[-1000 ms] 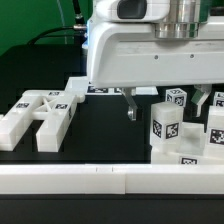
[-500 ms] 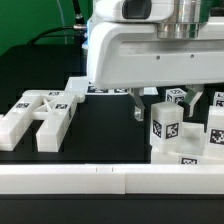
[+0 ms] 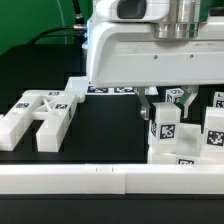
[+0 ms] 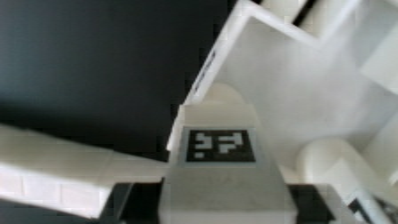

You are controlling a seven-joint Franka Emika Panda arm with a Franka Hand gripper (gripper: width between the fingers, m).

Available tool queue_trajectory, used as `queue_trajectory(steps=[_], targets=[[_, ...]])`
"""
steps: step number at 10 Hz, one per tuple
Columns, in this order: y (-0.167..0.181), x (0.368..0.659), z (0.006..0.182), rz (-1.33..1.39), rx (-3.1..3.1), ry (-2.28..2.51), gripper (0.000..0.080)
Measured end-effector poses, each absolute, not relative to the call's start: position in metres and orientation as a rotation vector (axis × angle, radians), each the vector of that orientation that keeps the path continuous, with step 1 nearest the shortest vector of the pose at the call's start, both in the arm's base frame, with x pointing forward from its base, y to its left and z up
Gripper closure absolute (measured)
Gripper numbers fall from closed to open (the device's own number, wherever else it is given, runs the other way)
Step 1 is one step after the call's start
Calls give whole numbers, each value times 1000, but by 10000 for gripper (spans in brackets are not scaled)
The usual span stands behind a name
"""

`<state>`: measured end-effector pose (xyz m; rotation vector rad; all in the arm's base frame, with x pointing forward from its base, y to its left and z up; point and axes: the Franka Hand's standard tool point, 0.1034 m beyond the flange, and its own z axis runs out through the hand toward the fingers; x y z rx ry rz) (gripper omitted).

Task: Assemble chair

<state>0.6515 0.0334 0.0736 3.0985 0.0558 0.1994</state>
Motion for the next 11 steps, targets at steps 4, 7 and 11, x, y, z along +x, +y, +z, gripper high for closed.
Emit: queue_trajectory(steps=[4,7,11], targets=[[31,652,73,208,3085,-546,508],[32,652,73,199,2994,-1031,508],[32,652,74,178,2811,-1548,508]])
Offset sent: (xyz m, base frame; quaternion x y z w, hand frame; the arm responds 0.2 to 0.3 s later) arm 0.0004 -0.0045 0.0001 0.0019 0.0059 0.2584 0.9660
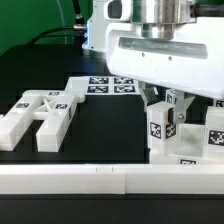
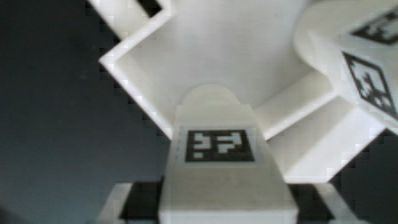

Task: Assemble chair

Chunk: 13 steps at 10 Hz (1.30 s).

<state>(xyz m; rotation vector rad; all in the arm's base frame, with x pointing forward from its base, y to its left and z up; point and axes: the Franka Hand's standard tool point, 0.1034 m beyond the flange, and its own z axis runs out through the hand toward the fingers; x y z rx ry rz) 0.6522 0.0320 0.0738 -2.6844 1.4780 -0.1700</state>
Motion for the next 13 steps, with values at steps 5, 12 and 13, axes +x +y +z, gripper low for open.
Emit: queue_trajectory(steps=[5,12,13], targets=[[32,652,74,-107,-2393,1888,508],[32,653,75,-142,-2777,1294,158],[32,653,76,-150,-2850,1138,151]])
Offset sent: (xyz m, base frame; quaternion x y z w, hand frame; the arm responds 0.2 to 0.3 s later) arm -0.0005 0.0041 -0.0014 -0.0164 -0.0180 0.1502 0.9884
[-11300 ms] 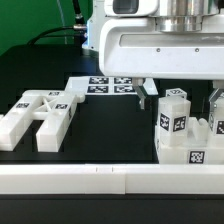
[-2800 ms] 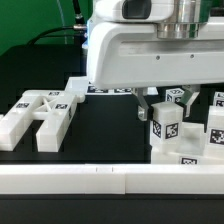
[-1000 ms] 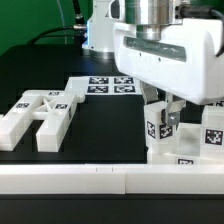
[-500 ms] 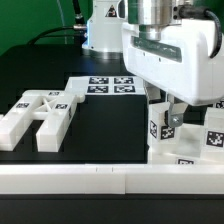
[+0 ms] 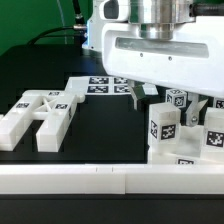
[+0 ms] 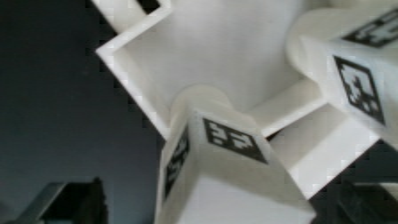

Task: Assemble chair

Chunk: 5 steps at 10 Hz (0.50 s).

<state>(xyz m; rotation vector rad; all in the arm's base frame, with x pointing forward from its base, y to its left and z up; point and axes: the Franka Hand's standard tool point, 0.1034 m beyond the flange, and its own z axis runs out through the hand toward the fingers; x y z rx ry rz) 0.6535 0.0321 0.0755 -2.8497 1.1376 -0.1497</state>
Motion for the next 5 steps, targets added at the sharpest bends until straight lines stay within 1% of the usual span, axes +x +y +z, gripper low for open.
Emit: queue_trajectory(steps=[3,5], targets=[[34,653,75,-164,-2992,742,151],[35,654,75,-169,-3037,570,151]])
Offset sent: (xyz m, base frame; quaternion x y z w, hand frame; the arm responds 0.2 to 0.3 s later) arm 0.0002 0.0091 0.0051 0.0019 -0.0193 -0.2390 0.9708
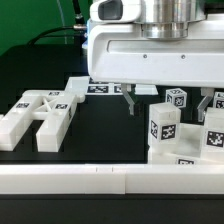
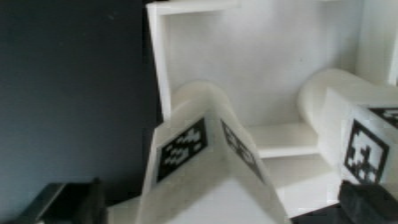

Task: Assemble chair

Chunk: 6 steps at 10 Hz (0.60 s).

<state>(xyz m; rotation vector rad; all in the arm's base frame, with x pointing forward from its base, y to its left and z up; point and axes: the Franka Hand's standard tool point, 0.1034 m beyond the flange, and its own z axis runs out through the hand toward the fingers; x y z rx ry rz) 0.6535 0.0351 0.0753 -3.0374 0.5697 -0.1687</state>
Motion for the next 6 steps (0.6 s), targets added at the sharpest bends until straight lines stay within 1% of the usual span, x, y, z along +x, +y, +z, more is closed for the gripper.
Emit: queue_trajectory(steps=[4,5,6], targets=[[29,653,75,-182,-3118,-1,151],[28,653,75,-182,-3120,-29,151],[26,653,75,-181,-3130,-207,151]])
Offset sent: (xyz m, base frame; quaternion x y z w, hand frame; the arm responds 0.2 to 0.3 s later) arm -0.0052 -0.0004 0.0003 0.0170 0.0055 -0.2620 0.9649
